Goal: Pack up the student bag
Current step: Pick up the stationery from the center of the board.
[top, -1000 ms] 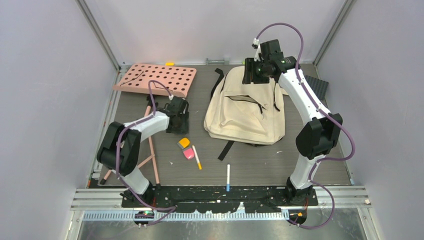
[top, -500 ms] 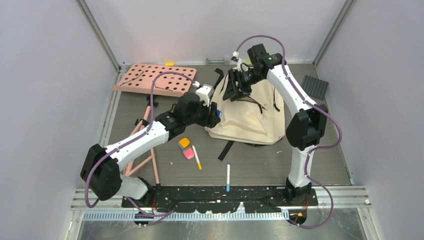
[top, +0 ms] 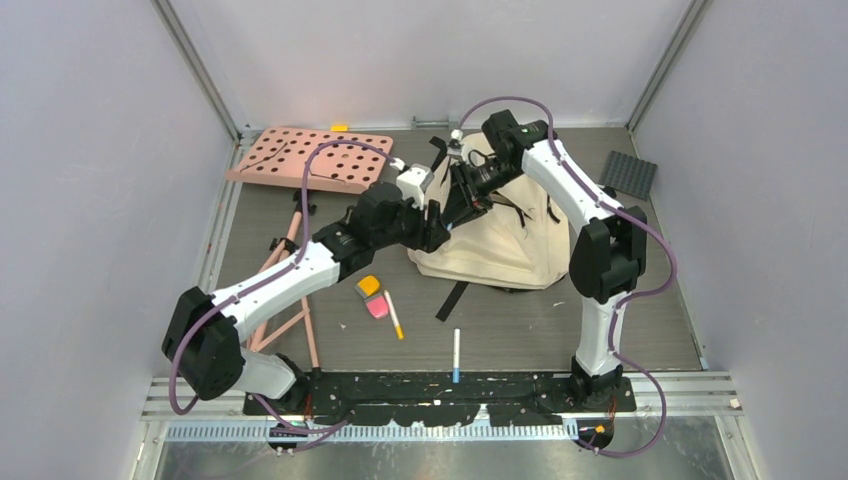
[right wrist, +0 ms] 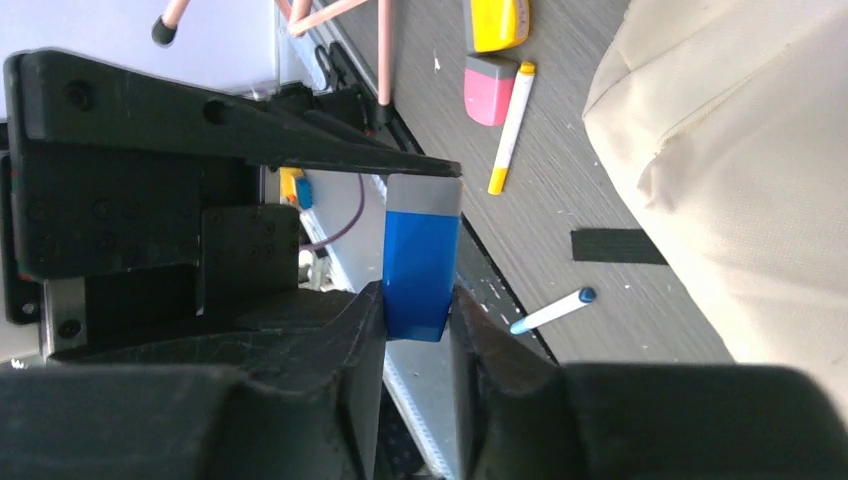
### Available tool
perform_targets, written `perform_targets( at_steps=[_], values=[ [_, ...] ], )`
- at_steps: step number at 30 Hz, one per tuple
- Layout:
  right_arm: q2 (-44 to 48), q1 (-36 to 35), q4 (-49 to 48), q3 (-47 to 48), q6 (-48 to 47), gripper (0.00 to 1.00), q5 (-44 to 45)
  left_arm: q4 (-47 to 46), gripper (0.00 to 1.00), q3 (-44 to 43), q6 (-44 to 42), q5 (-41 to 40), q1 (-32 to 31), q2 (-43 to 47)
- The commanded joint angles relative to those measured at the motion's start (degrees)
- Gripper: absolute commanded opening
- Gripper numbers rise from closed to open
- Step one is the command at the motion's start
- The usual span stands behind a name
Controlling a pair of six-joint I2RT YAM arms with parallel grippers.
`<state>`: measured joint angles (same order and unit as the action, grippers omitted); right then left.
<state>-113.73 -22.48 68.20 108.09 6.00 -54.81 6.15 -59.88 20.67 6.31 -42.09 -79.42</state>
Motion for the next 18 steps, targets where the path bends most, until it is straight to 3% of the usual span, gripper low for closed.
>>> perform_targets(
  at_steps=[1, 2, 3, 5, 7, 12, 18],
  values=[
    [2.89, -0.55, 0.28, 1.52, -0.30, 0.21, -2.66, -2.94, 0.46, -2.85, 0.46, 0.35, -0.37, 0.01],
    [2.88, -0.55, -0.04, 1.65, 0.24, 0.09, -2.41, -2.96, 0.49, -2.92, 0.57, 0.17, -0.37, -0.08],
    [3.12, -0.55, -0.76, 1.91, 0.50, 0.05, -1.16, -2.92, 0.56, -3.09, 0.68, -0.07, -0.37, -0.18],
    [4.28, -0.43, -3.17, 1.80, 1.90, 0.01, 3.45, -2.31, 0.71, -3.66, 0.77, -0.86, -0.37, -0.45],
    [6.02, 0.29, -6.30, 1.16, 3.26, 0.01, 8.98, -1.25, 0.77, -4.20, 1.22, -2.36, -0.37, -0.81],
    [9.64, 3.03, -15.36, -2.61, 6.02, 0.01, 25.37, 4.05, 0.85, -7.76, 2.57, -8.31, -0.06, -4.18],
    [7.93, 5.28, -17.15, -1.44, 0.50, 0.01, 37.71, 12.22, 0.88, -18.75, 4.64, -5.06, 3.23, -14.88]
  ],
)
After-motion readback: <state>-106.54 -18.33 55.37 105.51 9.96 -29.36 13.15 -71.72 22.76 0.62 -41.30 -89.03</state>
